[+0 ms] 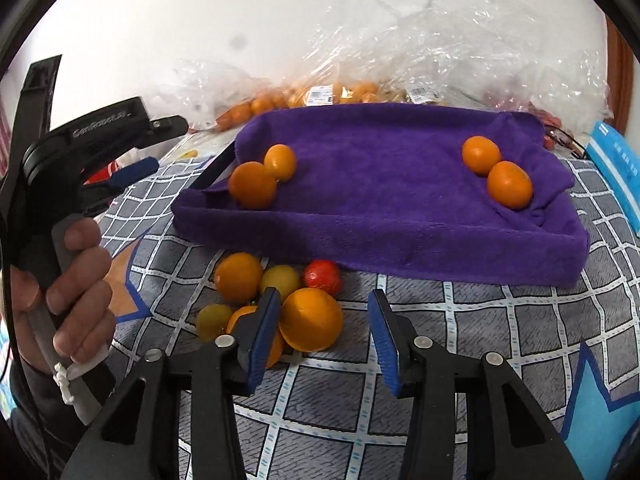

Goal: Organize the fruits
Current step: 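Withdraw both open tools from the towel toward the fruit pile, then grasp an orange with the right tool while the left tool grasps an orange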

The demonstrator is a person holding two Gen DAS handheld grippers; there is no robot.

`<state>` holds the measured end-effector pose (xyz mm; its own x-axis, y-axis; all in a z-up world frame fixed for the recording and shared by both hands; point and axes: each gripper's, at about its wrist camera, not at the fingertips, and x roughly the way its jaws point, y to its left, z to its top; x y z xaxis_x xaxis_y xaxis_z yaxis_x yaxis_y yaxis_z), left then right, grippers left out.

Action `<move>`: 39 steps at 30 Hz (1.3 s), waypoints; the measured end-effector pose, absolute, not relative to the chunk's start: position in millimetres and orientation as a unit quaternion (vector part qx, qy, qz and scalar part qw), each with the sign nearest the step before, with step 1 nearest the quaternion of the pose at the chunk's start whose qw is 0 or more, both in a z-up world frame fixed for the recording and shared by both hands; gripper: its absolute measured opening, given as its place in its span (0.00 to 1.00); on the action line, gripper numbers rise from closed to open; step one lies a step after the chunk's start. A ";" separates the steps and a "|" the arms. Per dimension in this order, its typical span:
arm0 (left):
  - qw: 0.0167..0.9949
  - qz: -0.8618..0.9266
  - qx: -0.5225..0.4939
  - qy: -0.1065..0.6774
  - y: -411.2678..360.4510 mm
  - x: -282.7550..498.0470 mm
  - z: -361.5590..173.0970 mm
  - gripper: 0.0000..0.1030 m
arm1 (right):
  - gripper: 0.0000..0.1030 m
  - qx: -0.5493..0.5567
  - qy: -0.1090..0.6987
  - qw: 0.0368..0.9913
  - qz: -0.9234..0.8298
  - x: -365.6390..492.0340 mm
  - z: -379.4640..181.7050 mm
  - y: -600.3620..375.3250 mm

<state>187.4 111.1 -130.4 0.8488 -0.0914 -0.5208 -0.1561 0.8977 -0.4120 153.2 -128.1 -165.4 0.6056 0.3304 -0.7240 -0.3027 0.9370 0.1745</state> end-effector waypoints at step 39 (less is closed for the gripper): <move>0.936 -0.049 -0.191 0.291 82.9 184.1 -127.5 0.56 | 0.33 0.009 0.350 0.935 0.058 153.1 -160.6 -208.8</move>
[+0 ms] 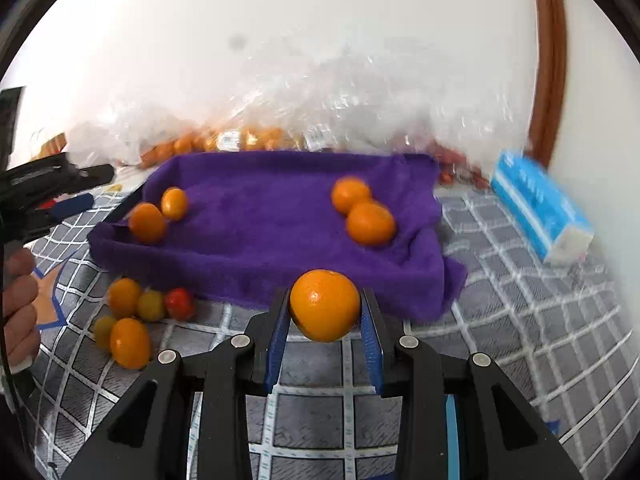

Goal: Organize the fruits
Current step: 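Grasp an orange with the right tool while the left tool grasps an orange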

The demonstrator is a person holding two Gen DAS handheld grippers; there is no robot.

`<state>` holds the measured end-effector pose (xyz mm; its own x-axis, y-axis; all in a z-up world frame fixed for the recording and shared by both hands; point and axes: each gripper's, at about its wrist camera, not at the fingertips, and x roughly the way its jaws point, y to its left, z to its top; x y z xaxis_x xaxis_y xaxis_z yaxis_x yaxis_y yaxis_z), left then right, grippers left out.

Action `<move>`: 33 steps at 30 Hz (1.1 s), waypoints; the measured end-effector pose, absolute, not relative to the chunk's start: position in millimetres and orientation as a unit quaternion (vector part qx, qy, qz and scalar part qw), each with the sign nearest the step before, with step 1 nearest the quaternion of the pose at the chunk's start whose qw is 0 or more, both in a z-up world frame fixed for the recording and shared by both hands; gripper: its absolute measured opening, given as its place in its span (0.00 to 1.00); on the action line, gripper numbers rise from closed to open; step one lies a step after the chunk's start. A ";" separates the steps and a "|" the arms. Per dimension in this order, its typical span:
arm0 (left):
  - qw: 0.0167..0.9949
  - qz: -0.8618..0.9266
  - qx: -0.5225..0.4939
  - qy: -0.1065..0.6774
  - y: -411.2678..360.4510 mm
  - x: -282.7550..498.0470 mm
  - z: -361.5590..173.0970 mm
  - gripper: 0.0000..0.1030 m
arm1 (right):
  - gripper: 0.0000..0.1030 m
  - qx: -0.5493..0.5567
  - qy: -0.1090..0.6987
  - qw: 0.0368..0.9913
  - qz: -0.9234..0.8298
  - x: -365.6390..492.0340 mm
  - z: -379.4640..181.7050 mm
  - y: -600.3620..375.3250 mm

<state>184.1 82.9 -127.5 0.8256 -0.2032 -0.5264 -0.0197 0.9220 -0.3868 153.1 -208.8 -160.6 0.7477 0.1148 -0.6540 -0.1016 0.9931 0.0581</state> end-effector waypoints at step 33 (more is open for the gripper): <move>0.881 -0.162 -0.125 0.426 46.8 158.6 -171.8 0.29 | 0.33 0.052 0.358 0.932 0.040 158.0 -162.3 -224.6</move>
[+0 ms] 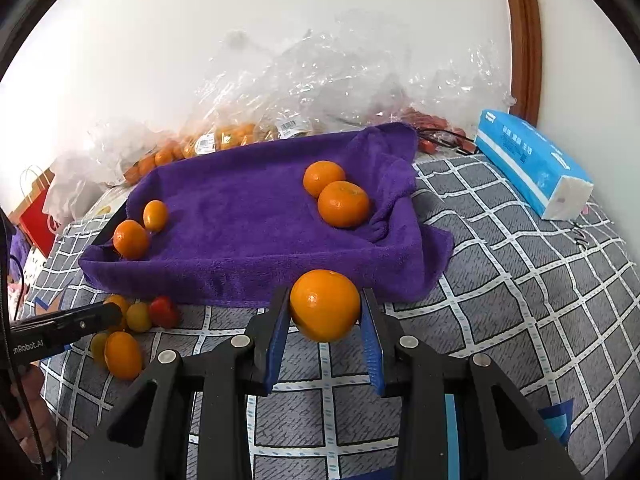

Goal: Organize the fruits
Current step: 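Grasp an orange with the right tool while the left tool grasps an orange, then lift both held oranges up from the pile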

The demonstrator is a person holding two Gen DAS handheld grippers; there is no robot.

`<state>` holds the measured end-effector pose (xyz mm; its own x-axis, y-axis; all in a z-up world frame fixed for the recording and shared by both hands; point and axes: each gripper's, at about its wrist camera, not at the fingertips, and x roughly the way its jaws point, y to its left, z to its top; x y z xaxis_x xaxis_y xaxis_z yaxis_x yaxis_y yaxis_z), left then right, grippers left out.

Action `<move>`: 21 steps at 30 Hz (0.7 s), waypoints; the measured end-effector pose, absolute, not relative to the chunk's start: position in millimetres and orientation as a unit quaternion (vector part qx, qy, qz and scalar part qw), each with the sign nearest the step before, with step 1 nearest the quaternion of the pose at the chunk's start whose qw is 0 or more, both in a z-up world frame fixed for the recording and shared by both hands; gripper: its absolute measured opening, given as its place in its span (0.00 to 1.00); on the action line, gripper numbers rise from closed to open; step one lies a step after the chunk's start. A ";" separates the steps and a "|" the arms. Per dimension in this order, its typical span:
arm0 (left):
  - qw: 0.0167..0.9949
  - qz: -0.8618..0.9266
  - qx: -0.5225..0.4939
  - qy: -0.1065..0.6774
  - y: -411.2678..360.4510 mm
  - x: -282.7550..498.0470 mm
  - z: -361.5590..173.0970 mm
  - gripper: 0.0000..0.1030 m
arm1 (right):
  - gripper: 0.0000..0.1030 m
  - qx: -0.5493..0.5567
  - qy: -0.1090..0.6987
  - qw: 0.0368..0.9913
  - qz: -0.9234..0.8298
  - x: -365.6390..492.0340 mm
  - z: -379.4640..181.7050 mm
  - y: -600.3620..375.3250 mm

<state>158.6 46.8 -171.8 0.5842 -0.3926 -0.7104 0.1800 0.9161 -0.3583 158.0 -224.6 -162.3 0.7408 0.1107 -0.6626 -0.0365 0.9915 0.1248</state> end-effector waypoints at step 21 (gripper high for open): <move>0.904 -0.071 -0.077 0.416 51.7 163.1 -178.7 0.33 | 0.33 0.040 0.367 0.928 0.052 161.7 -165.6 -219.0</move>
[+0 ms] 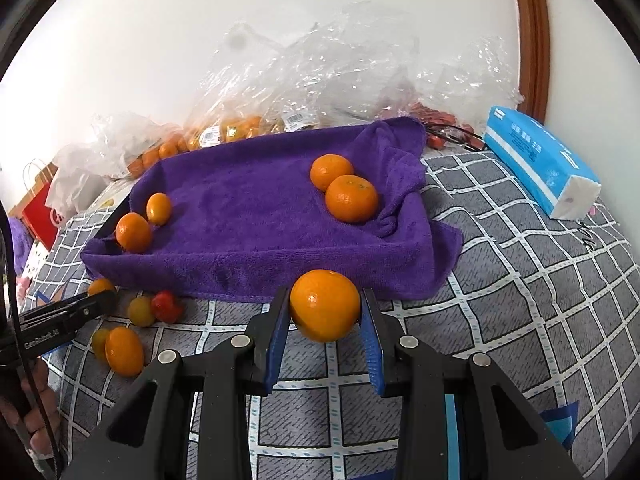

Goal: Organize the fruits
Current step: 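Lift both held oranges up from the pile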

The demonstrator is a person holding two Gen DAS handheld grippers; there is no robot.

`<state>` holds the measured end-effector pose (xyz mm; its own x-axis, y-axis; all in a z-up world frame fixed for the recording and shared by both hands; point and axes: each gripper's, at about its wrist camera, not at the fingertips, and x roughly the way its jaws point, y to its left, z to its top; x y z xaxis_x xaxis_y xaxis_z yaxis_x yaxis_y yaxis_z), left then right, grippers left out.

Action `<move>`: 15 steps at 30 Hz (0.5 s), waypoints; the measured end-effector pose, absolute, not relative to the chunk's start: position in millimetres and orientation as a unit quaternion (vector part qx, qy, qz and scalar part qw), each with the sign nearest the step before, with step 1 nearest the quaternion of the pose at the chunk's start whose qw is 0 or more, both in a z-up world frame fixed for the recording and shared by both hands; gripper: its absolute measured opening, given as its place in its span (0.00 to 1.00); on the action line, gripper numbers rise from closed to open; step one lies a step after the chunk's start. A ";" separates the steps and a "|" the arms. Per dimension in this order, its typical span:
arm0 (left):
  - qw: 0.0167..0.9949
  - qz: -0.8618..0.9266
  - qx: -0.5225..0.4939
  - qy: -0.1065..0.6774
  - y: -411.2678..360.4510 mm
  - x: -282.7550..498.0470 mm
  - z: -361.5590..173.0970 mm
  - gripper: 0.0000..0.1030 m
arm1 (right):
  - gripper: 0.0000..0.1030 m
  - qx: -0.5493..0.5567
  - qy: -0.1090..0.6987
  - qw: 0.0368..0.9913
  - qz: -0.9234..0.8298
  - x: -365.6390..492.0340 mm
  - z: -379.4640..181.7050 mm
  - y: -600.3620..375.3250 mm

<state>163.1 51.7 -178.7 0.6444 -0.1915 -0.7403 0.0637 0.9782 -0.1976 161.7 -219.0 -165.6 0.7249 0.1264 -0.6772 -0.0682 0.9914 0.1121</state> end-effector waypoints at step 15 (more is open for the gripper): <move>0.904 -0.064 -0.070 0.417 46.9 164.9 -179.0 0.33 | 0.33 0.025 0.363 0.930 0.044 157.7 -163.5 -217.9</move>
<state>164.9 46.9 -179.0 0.6442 -0.1740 -0.7448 0.0574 0.9820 -0.1797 157.7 -217.9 -163.5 0.7325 0.0994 -0.6735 -0.0636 0.9949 0.0777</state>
